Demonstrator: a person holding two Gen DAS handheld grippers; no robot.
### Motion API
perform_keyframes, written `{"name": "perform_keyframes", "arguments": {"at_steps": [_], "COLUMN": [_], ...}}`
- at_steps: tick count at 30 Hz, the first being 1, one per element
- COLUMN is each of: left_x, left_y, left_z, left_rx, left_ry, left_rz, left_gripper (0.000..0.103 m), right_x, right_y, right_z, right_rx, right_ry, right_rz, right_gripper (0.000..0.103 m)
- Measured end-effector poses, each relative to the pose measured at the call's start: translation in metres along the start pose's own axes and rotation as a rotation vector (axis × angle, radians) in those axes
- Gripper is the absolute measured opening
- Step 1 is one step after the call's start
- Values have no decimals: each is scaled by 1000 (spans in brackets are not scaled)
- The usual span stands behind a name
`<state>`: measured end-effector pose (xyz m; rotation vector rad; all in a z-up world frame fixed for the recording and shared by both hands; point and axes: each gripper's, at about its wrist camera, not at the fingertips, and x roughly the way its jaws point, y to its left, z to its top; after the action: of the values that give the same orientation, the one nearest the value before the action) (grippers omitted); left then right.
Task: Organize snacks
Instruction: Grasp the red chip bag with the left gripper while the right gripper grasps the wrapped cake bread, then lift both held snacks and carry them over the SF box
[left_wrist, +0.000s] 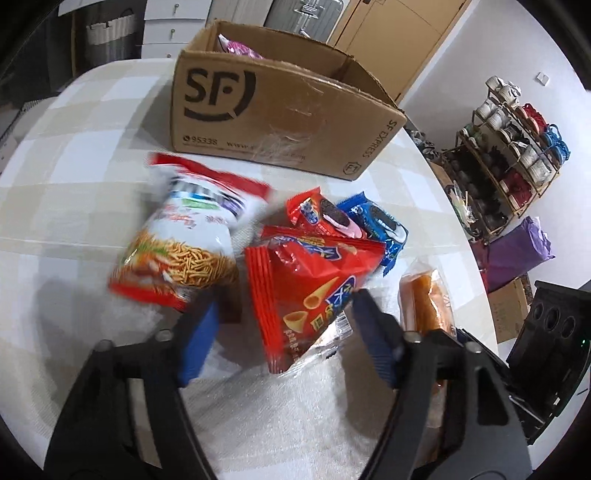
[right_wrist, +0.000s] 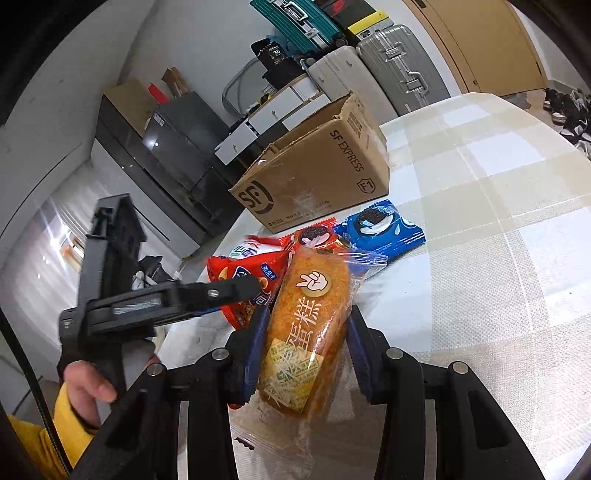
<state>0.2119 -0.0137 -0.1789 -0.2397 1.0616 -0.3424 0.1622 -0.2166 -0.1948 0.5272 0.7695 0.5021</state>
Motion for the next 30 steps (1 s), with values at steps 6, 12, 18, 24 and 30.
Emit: {"name": "perform_keyframes", "arguments": {"at_steps": [6, 12, 18, 24, 30], "left_x": [3, -2, -18, -32, -56], "left_y": [-3, 0, -2, 2, 12], "left_z": [-1, -5, -13, -24, -40], "left_rx": [20, 21, 41, 42, 38], "left_ry": [-21, -37, -54, -60, -78], "left_rz": [-14, -13, -24, -36, -58], "left_gripper": [30, 28, 28, 28, 28], "right_x": [-1, -2, -3, 4, 11], "right_y": [-1, -1, -1, 2, 4], "right_z": [0, 0, 0, -1, -3], "right_rx": [12, 15, 19, 2, -12], "right_ry": [-1, -3, -13, 23, 62], "right_rz": [10, 11, 16, -2, -49], "right_gripper": [42, 42, 42, 42, 43]}}
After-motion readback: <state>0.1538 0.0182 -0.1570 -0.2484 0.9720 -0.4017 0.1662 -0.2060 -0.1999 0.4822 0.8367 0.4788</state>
